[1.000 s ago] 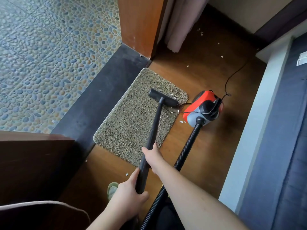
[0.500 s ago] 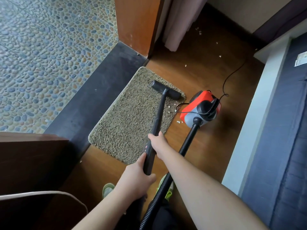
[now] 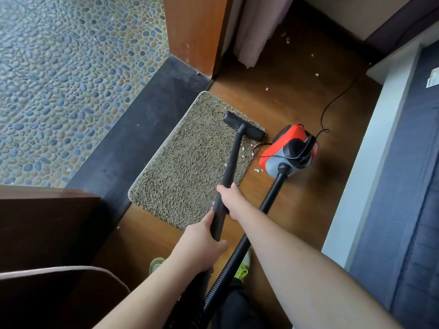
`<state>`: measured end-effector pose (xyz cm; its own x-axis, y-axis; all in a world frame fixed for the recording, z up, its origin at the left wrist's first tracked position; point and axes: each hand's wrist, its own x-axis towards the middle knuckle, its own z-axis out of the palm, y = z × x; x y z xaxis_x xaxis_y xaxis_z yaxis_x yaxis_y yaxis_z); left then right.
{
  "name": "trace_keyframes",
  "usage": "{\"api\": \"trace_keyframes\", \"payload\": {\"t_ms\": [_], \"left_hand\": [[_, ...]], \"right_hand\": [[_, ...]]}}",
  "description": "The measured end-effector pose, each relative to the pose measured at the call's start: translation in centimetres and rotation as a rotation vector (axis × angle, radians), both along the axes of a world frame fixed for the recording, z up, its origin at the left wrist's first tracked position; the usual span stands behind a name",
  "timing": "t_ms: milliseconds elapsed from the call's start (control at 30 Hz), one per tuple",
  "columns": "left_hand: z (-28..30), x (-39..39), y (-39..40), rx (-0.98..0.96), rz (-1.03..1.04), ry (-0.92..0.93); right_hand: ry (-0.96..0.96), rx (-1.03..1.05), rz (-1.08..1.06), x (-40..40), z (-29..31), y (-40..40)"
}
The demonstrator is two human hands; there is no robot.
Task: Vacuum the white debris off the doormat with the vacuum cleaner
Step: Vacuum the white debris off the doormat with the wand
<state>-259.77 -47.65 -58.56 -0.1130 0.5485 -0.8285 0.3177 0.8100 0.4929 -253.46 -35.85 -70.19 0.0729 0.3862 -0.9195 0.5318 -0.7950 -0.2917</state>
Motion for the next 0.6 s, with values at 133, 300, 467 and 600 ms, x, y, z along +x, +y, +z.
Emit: {"api": "trace_keyframes", "payload": {"t_ms": [133,300,467,600], "left_hand": [[0.3,-0.4,-2.1,0.005,-0.019,0.036],[0.4,-1.0,-4.6,-0.029,-0.018,0.075],[0.7,-1.5,-6.3,-0.018,-0.021,0.102],[1.0,-1.6,-7.1,-0.013,0.020,0.091]], "right_hand": [[0.005,-0.058,0.026,-0.4,-0.6,-2.1],[-0.007,-0.073,0.043,-1.0,0.2,-4.4],[-0.065,-0.078,0.119,-1.0,-0.1,-5.9],[-0.076,-0.040,0.127,-0.7,0.7,-6.4]]}}
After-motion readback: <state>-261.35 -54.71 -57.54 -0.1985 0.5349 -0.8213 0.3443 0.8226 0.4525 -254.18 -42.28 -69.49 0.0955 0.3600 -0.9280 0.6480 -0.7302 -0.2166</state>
